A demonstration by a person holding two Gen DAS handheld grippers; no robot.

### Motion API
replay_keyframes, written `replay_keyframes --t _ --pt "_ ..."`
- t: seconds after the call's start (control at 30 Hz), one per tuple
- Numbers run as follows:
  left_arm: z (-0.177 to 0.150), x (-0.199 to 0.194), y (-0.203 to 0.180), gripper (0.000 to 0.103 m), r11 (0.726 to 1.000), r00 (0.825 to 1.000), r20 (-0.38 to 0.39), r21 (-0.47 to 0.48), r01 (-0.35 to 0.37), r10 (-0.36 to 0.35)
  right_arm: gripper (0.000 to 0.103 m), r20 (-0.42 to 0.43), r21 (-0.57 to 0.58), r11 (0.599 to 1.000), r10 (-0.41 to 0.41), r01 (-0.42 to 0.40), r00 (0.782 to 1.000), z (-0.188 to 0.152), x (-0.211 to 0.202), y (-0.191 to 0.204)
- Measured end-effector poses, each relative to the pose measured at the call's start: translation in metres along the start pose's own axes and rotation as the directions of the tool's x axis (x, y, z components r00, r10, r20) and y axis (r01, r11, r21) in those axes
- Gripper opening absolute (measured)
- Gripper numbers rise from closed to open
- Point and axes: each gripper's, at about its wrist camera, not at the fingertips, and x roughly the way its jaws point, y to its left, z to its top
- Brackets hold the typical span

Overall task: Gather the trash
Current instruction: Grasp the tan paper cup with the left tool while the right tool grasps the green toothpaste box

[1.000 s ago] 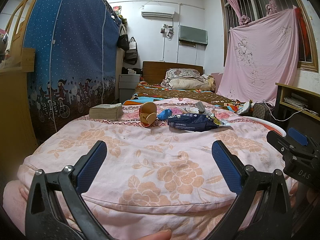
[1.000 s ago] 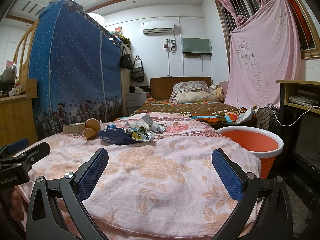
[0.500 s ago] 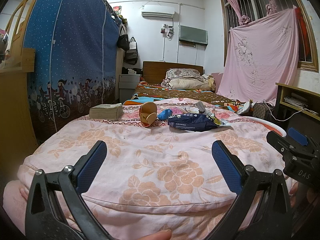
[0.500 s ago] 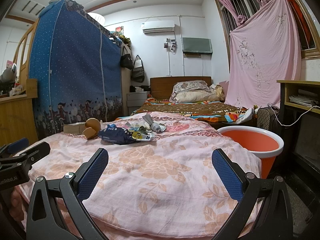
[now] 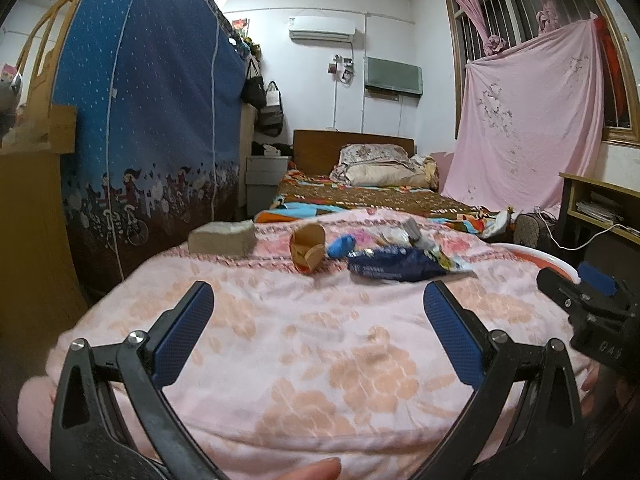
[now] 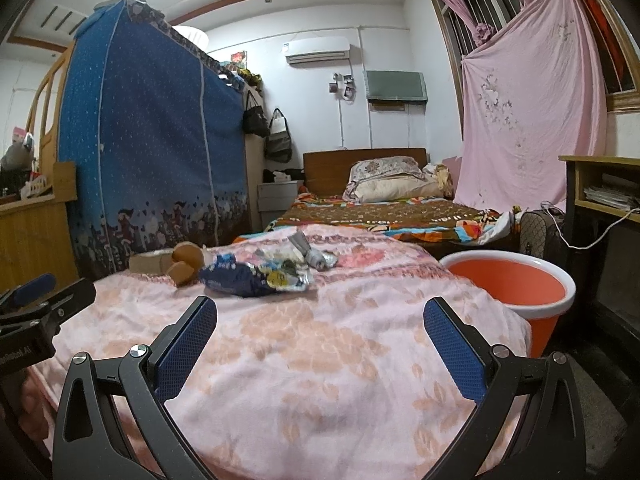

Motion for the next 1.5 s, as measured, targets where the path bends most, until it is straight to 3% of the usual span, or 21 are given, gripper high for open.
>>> replay_keyframes --t 0.5,0.73,0.9,1.0,1.07,1.2,1.27,1.5 --pt "0.056 0.040 0.026 0.092 0.999 0.994 0.100 0.008 -0.043 0.042 0.103 0.080 -0.079 0.996 0.040 -0.034 0.996 0.061 0.041 0.007" --pt "0.074 0.068 0.028 0.092 0.999 0.992 0.123 0.020 -0.044 0.041 0.103 -0.002 -0.103 0.994 0.041 -0.041 0.999 0.078 0.083 0.005" --pt "0.078 0.100 0.032 0.091 1.000 0.999 0.031 0.004 -0.026 0.026 0.100 -0.129 -0.100 0.993 0.052 -0.065 0.990 0.081 0.119 0.006" --pt "0.076 0.120 0.035 0.089 1.000 0.999 -0.049 -0.016 -0.015 0.014 0.083 -0.204 -0.103 0.991 0.059 -0.081 0.977 0.078 0.136 0.010" --pt "0.071 0.132 0.035 0.085 1.000 0.994 -0.109 -0.031 0.004 -0.008 0.079 -0.266 -0.101 0.989 0.077 -0.107 0.961 0.073 0.147 0.012" --pt "0.062 0.156 0.036 0.069 0.997 0.971 -0.231 -0.061 0.045 -0.058 0.072 -0.358 -0.090 0.985 0.106 -0.148 0.928 0.063 0.161 0.014" --pt "0.059 0.165 0.036 0.064 0.995 0.957 -0.278 -0.076 0.062 -0.081 0.061 -0.397 -0.092 0.983 0.113 -0.162 0.911 0.058 0.167 0.017" --pt "0.050 0.192 0.035 0.058 0.986 0.905 -0.400 -0.133 0.101 -0.147 0.054 -0.498 -0.107 0.971 0.135 -0.215 0.857 0.042 0.184 0.029"
